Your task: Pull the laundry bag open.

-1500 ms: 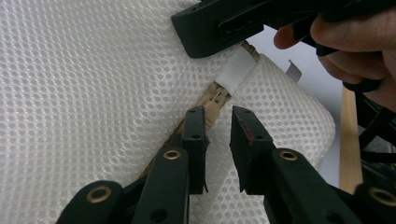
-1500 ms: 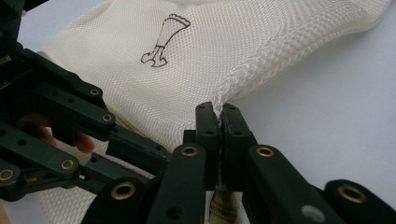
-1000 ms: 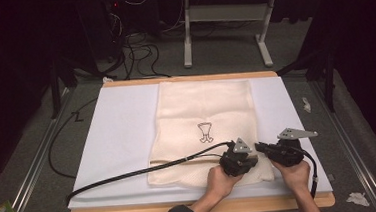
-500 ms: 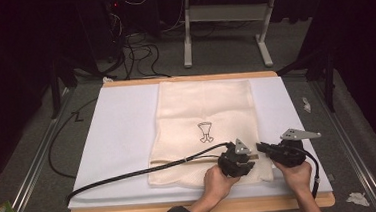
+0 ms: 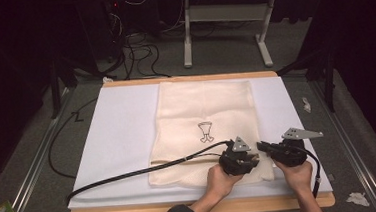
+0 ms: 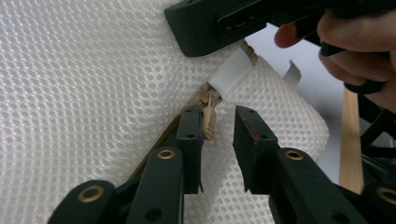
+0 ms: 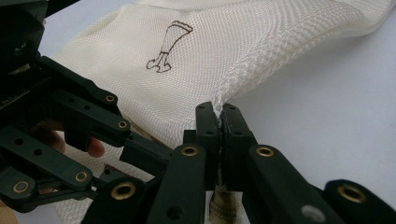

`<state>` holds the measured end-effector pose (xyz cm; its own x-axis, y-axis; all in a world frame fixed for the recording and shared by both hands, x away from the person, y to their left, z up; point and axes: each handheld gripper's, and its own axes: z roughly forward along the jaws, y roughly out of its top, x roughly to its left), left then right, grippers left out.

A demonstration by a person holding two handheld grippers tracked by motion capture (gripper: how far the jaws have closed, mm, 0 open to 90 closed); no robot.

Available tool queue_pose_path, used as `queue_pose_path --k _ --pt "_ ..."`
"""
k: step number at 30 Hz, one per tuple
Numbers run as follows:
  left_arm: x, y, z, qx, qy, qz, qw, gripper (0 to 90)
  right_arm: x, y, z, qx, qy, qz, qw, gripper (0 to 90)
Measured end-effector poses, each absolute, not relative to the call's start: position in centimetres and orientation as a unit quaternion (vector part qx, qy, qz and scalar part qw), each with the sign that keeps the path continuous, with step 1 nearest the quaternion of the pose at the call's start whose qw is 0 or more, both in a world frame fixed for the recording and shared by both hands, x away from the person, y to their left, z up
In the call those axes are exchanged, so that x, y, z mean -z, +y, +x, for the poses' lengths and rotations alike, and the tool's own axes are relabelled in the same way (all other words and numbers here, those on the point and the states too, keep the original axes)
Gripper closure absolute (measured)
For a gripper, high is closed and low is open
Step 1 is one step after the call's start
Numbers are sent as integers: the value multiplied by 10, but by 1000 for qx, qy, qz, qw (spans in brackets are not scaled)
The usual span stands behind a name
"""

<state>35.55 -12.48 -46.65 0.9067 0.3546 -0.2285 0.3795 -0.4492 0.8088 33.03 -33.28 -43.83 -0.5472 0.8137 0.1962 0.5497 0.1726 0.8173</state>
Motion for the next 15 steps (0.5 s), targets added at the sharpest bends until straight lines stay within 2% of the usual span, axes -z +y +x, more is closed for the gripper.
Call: queue_pose_path --k 8,15 --pt "468 -126 360 14 227 853 469 842 439 -331 331 -456 752 453 143 886" --pt "466 -124 358 12 223 855 467 865 439 -333 331 -455 752 455 145 886"
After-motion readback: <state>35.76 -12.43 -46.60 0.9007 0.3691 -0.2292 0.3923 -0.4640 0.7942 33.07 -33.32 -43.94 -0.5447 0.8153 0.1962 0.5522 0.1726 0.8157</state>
